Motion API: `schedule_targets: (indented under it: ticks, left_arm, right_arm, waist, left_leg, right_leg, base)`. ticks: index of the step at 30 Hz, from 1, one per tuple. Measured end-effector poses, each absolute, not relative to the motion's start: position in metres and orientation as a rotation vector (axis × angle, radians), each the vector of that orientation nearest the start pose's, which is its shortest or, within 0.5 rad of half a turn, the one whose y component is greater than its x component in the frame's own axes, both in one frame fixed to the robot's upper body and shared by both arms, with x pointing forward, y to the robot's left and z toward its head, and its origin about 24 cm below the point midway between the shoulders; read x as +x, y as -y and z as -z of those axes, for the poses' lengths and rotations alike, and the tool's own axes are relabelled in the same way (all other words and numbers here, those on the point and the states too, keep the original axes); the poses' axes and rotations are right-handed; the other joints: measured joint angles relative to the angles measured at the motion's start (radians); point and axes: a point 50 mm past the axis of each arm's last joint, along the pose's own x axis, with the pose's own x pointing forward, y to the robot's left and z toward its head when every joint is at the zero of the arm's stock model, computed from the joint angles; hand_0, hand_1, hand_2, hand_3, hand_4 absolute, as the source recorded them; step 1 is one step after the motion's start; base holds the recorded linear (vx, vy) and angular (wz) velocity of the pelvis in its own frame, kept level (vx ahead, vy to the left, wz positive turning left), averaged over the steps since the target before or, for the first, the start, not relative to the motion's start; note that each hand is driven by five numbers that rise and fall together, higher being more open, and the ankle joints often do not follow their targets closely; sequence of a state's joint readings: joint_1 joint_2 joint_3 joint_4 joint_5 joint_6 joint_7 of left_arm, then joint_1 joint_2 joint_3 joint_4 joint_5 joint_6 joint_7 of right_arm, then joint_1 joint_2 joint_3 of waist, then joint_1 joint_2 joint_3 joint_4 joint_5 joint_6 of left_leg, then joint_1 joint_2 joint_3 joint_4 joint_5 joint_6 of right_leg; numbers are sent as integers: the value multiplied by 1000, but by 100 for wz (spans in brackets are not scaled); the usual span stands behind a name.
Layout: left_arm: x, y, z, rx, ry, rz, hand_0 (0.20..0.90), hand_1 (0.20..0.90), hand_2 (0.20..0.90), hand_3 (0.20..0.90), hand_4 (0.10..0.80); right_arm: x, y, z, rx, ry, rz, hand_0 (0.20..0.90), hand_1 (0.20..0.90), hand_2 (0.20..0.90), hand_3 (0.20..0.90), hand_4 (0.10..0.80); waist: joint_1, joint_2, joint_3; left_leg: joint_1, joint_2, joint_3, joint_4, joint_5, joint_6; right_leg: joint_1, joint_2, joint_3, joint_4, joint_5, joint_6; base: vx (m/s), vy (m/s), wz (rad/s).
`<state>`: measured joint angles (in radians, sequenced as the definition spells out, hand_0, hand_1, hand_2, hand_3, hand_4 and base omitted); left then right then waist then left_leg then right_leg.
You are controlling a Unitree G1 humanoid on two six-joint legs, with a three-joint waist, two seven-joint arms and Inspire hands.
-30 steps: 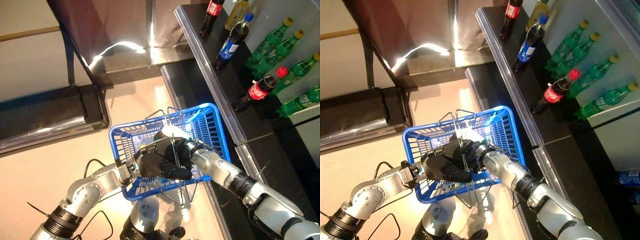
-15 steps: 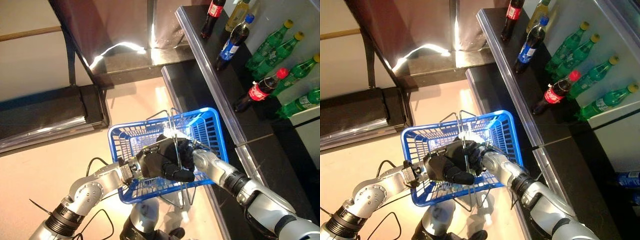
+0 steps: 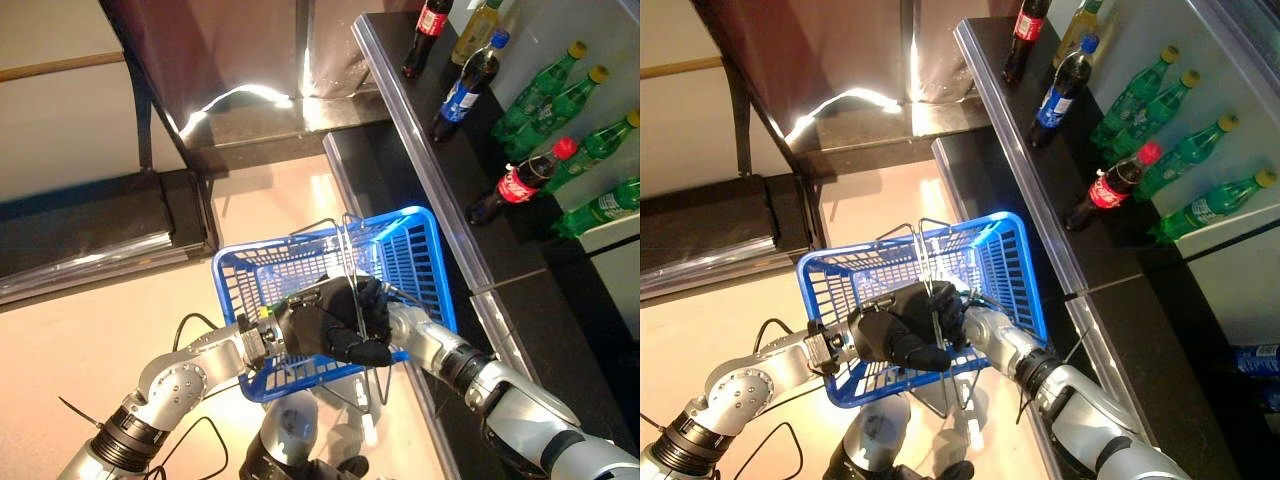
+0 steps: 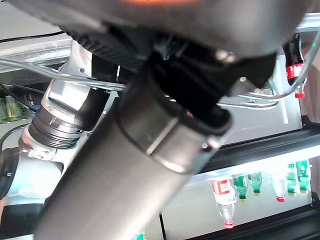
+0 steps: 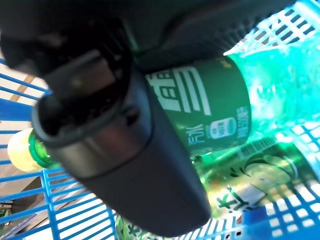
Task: Pick up the drink and place into the basket.
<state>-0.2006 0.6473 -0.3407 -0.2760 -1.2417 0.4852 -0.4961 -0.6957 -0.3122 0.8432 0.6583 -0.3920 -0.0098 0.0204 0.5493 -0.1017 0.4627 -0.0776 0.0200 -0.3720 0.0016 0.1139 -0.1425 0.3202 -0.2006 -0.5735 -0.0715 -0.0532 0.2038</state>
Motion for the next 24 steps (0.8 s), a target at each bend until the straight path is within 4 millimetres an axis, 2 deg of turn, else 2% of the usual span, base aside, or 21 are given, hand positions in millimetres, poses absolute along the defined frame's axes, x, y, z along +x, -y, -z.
schedule_targets:
  ticks: [9, 24]
  left_arm:
    - [231, -116, -107, -538, -313, 1145, 300, 300, 300, 200, 100]
    - [232, -117, -107, -532, -316, 1134, 300, 300, 300, 200, 100]
  right_arm:
    - [328, 58, -32, -1184, 57, -716, 900, 900, 900, 900, 800]
    - [328, 60, -32, -1167, 45, -710, 900, 900, 900, 900, 800]
  waist:
    - [0, -6, -3]
    - [-1, -6, -3]
  left_leg:
    - [0, 0, -1, 0, -1, -1]
    - [0, 0, 3, 0, -1, -1]
  right_leg:
    - [0, -1, -2, 0, -3, -3]
    - [-1, -6, -2, 1, -2, -2]
  base:
    - [0, 0, 0]
    - [0, 0, 0]
